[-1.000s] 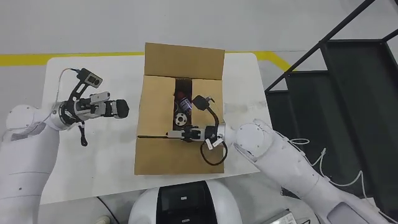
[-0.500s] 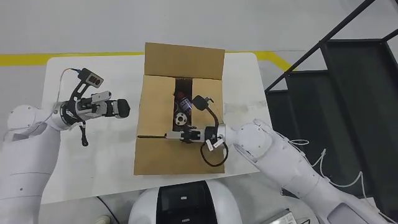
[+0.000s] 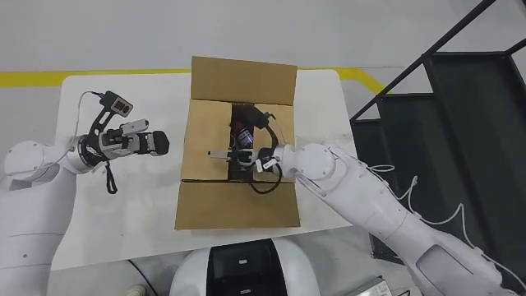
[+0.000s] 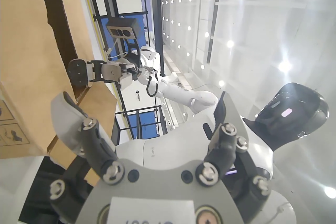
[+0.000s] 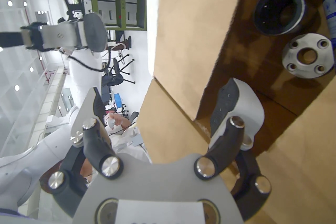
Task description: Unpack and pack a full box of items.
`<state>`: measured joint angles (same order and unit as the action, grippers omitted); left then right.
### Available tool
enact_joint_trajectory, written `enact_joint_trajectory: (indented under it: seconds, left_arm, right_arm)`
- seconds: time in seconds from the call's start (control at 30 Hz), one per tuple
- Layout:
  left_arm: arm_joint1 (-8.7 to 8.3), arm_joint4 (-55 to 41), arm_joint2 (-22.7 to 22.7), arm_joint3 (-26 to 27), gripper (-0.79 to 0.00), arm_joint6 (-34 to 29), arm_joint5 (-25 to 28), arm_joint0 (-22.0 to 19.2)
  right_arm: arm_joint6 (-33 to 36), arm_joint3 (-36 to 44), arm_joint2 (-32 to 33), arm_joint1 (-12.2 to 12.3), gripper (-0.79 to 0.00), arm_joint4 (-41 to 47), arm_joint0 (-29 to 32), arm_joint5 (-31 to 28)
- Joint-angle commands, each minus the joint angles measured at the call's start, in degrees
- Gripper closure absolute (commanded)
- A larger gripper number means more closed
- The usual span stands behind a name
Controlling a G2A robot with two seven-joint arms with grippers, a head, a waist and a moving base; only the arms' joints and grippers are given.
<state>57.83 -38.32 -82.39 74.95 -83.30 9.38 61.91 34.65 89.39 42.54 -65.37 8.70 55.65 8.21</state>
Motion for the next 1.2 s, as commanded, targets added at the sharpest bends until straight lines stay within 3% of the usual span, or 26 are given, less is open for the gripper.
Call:
enact_joint_trajectory:
  seconds: [0.0, 0.1, 0.2, 0.4, 0.57, 0.7, 0.93, 1.07, 1.17]
  left_arm:
    - [-0.17, 0.3, -0.4, 0.1, -0.785, 0.1, -0.2, 0.1]
    - [-0.38, 0.0, -1.2, 0.1, -0.785, 0.2, -0.3, 0.0]
    - [-0.45, -0.8, -2.0, -0.4, -0.785, 2.1, 0.1, -0.3]
    - [-0.22, -3.8, -2.2, -0.6, -0.785, 5.3, 1.2, -0.9]
    - [-0.03, -7.7, -3.4, 0.2, -0.785, 8.1, 2.9, -0.9]
    - [-0.15, -10.2, -5.9, 1.7, -0.785, 10.1, 4.3, -0.5]
    - [-0.71, -9.6, -7.8, 4.0, -0.785, 9.1, 1.1, 0.1]
    - [-1.26, -0.6, -5.4, 2.4, -0.785, 9.5, -4.8, -0.8]
    - [-1.63, 7.1, -3.4, -0.3, -0.785, 10.8, -8.3, -1.5]
  right_arm:
    - [0.4, -2.3, -1.5, -0.9, -0.785, 0.8, -1.6, 0.8]
    - [2.0, -3.0, -3.1, -1.9, -0.785, 2.1, -2.8, -0.2]
    - [4.0, -2.7, -3.4, -2.6, -0.785, 4.2, -3.2, -7.8]
    - [0.3, -1.1, -2.5, -3.4, -0.785, 3.8, -2.4, -18.7]
    - [-1.9, -2.0, -5.3, -5.4, -0.785, 5.2, -4.2, -23.9]
    - [-1.6, -5.9, -11.7, -9.3, -0.785, 6.9, -8.5, -25.3]
    - [-2.8, -15.3, -19.4, -16.0, -0.785, 7.9, -14.2, -25.3]
    - [-2.9, -19.8, -20.4, -18.4, -0.785, 8.5, -15.8, -26.6]
    - [-3.4, -20.3, -19.1, -18.7, -0.785, 7.3, -15.8, -27.8]
